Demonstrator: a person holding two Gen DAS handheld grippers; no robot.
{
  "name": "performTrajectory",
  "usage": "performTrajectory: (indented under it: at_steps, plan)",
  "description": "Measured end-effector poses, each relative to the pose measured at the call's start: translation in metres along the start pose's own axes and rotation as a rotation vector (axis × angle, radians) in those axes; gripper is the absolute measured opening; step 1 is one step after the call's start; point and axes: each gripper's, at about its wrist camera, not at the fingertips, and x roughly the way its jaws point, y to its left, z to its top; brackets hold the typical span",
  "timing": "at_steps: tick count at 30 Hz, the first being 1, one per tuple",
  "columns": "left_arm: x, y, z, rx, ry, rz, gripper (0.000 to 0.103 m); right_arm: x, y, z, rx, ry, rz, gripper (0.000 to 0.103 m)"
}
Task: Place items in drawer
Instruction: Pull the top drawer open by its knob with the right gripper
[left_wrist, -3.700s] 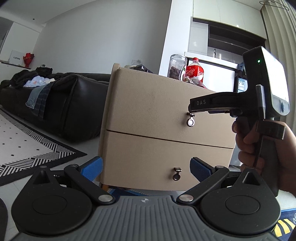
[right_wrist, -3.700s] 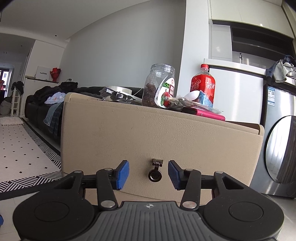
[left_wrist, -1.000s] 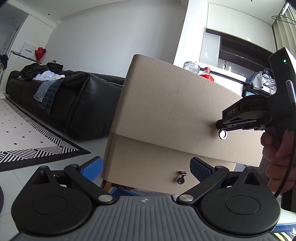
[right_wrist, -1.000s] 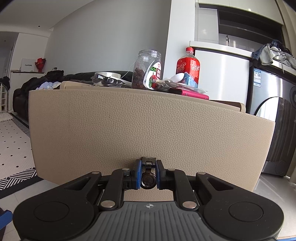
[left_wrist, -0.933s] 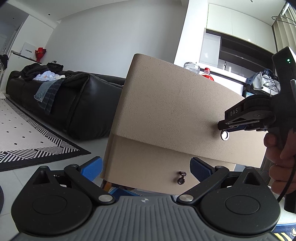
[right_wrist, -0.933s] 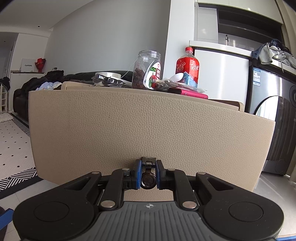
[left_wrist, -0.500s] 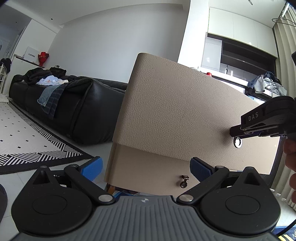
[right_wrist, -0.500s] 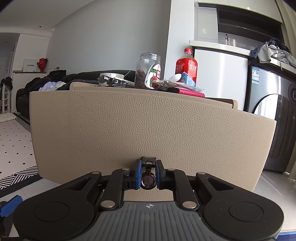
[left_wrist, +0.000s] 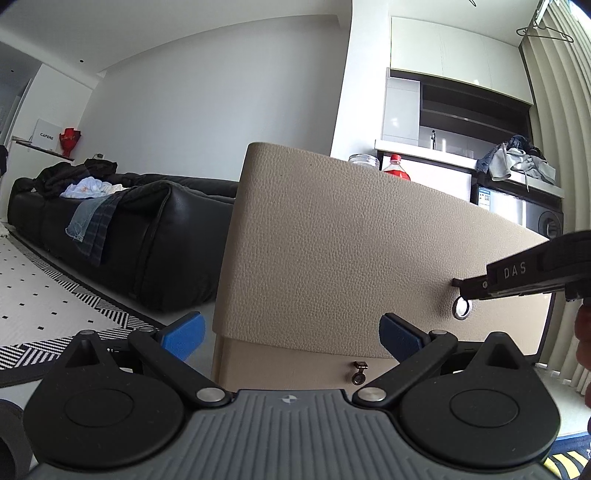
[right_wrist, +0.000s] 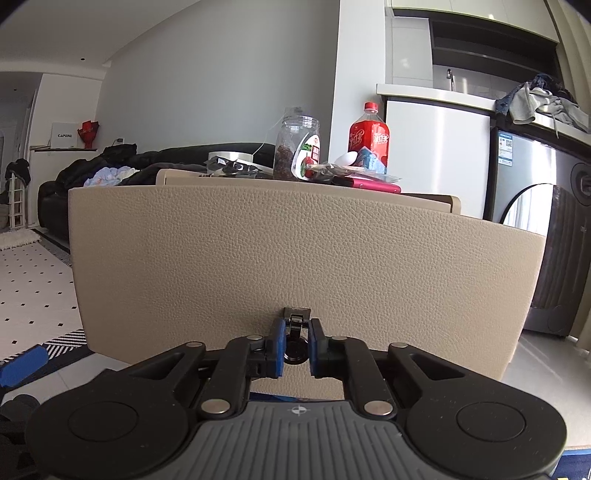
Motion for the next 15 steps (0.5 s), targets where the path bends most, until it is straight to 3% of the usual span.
performTrajectory:
  at_steps: [3,15]
  plan:
    - [-0.010,-0.002,0.013,0.006,0.010,-0.008,0.103,-0.008,0.002,0.000,-0.008,0.014,0.047,0.000]
    - [-0.032,-0.009,0.042,0.030,0.005,0.001,0.103,-0.027,-0.004,0.010,0.037,-0.013,0.077,0.001]
